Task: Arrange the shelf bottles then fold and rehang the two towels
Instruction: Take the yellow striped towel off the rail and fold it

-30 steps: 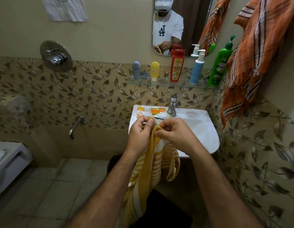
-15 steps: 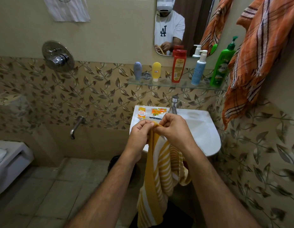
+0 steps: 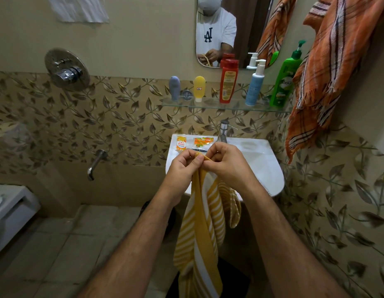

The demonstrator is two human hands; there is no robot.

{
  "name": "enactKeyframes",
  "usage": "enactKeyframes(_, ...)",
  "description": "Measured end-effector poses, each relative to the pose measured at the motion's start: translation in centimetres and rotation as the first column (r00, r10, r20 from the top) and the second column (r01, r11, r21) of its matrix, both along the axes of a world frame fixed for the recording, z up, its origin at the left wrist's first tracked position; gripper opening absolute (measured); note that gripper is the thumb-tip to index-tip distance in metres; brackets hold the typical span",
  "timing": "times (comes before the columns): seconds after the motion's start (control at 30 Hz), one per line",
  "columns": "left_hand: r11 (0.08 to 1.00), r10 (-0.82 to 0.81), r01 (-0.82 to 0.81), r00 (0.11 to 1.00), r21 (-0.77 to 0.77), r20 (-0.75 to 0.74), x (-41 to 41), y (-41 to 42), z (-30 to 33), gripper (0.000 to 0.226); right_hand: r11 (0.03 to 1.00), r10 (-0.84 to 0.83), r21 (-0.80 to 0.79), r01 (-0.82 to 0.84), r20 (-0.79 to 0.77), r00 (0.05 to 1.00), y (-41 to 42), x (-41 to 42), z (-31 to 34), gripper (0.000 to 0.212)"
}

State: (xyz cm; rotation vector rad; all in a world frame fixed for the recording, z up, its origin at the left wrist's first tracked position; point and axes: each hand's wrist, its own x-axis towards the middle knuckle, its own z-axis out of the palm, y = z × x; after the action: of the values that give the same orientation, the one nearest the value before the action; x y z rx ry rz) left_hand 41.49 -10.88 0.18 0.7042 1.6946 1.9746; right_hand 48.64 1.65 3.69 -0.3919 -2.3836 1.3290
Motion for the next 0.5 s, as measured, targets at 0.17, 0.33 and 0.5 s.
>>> enactKeyframes(0.17, 0.996, 0.090, -0.089, 0.993, 0.020, -0.073, -1.2, 0.2, 0.6, 0.019, 0.972, 0.116, -0.206, -0.109, 0.026, 0.993, 1.0, 0.8, -1.1, 0.019)
enactKeyframes(0.33, 0.986, 0.159, -0.151, 0.980, 0.074, -0.117, -2.2, 0.1, 2.4, 0.018, 0.994, 0.038, -0.102, -0.025, 0.129, 0.991, 1.9, 1.3, -3.8, 0.013)
enactKeyframes(0.5, 0.975, 0.218, -0.206, 0.963, 0.086, -0.160, -3.4, -0.1, 3.4, 0.020, 0.986, -0.044, 0.168, -0.008, 0.307, 0.951, 2.5, 1.9, -6.8, 0.017)
